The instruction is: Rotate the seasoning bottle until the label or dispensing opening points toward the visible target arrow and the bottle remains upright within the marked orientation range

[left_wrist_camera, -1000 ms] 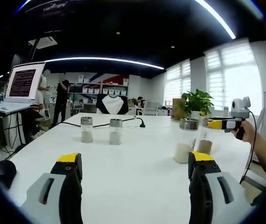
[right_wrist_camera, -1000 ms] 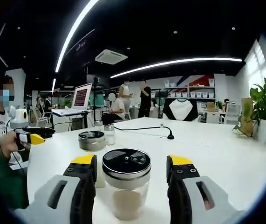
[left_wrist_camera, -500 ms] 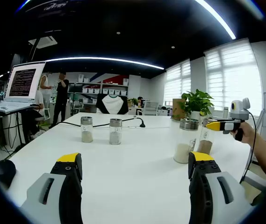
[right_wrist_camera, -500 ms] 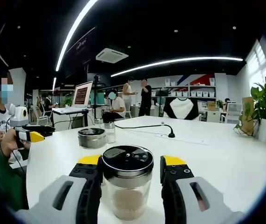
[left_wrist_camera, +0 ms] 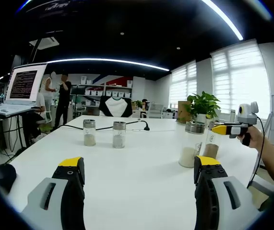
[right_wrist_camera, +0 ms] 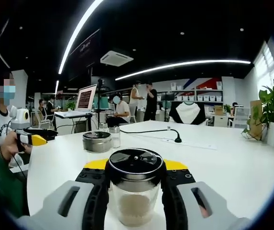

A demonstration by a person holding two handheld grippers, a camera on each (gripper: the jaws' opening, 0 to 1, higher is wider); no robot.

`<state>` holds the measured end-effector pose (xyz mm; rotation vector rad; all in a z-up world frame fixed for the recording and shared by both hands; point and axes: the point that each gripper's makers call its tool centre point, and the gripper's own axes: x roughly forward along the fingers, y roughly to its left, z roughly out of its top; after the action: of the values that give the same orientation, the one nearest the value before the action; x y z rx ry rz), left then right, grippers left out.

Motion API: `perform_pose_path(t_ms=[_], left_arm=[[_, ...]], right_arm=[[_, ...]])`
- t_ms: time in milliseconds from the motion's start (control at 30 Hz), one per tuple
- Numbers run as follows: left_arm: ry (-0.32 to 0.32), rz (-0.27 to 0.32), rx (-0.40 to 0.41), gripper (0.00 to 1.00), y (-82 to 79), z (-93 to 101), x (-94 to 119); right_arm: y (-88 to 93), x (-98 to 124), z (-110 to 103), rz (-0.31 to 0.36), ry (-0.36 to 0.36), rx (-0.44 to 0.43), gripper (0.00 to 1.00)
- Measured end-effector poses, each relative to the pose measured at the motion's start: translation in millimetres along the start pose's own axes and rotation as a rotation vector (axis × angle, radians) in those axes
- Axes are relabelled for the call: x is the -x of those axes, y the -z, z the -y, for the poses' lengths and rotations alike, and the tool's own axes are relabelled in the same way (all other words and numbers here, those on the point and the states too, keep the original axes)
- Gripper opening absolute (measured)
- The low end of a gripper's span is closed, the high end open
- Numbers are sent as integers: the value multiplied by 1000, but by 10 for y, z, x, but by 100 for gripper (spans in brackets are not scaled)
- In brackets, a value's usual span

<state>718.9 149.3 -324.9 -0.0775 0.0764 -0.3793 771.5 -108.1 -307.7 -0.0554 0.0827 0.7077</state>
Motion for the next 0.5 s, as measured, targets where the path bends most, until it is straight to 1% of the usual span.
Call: perform_pose_path(t_ms=[500], left_arm=[[-1, -2, 3, 100, 6, -8, -6]], right_arm=[[-4, -2, 7, 17, 34, 2, 40]])
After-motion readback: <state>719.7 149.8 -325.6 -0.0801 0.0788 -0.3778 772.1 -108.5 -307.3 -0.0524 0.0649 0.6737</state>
